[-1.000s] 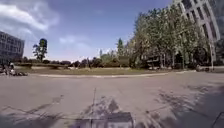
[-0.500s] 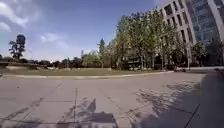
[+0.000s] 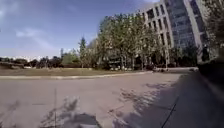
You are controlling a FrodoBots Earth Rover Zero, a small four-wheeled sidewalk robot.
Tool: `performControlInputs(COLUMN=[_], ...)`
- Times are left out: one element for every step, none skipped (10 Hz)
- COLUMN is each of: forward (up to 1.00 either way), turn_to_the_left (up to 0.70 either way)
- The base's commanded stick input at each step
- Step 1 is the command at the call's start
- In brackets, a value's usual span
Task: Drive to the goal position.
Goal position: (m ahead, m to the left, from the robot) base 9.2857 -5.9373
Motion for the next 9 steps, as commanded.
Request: performControlInputs(forward=[0.00,0.00,0.00,0.00,0.00,0.00,0.00,0.00,0.45], turn_to_the_left=[-0.45,-0.45,-0.45,-0.45,-0.45,-0.45,-0.05,0.00,0.00])
